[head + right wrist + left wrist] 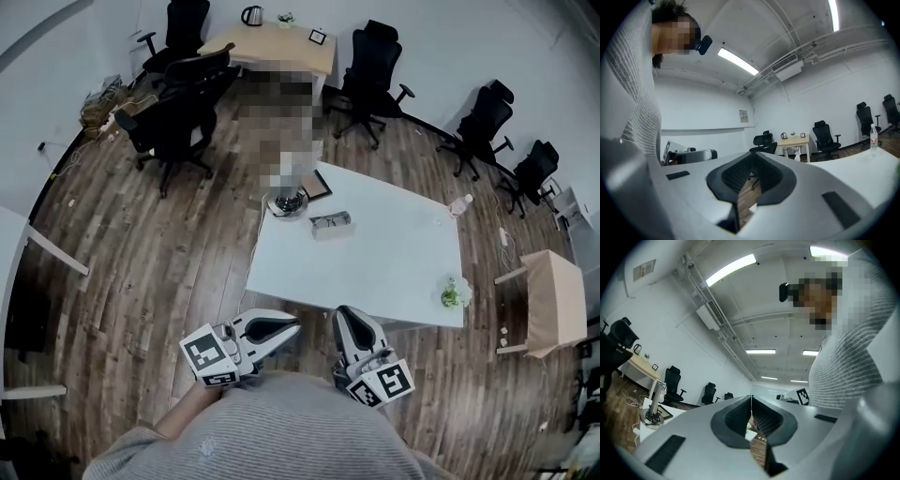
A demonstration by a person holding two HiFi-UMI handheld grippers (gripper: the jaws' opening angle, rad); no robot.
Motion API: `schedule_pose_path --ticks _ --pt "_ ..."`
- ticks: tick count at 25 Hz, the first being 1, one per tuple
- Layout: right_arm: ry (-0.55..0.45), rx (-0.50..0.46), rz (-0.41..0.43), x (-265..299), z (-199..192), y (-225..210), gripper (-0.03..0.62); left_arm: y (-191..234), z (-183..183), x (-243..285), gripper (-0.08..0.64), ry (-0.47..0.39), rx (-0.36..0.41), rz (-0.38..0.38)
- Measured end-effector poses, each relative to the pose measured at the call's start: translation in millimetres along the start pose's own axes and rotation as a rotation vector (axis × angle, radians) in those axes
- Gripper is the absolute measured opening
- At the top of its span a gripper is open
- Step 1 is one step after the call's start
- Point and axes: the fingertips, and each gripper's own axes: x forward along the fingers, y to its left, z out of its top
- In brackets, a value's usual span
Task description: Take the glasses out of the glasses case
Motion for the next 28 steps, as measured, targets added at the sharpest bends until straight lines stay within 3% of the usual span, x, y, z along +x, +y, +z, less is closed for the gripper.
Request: schedule_pose_path --ticks 10,16,24,28 --pt "0.026 -0.124 -0.124 58.2 13.4 -37.1 0.017 66.2 6.9 -2.2 0.015 0.059 -0.013 -0.049" --pt "0.012 -0.099 -0.151 61.7 20.3 -78.9 0.017 86.7 0.7 42.3 0.015 0.086 -0.003 -0.079" --pt "0.012 -0.078 -0.149 52.3 36.3 -166.7 0.017 107.9 -1.9 128.2 0.015 0.048 0.010 -0.063" --pt "0.011 -0.058 -0.144 52.4 36.0 -201.5 0.017 122.4 -13.7 156.7 0.015 0.093 0.026 -0.049"
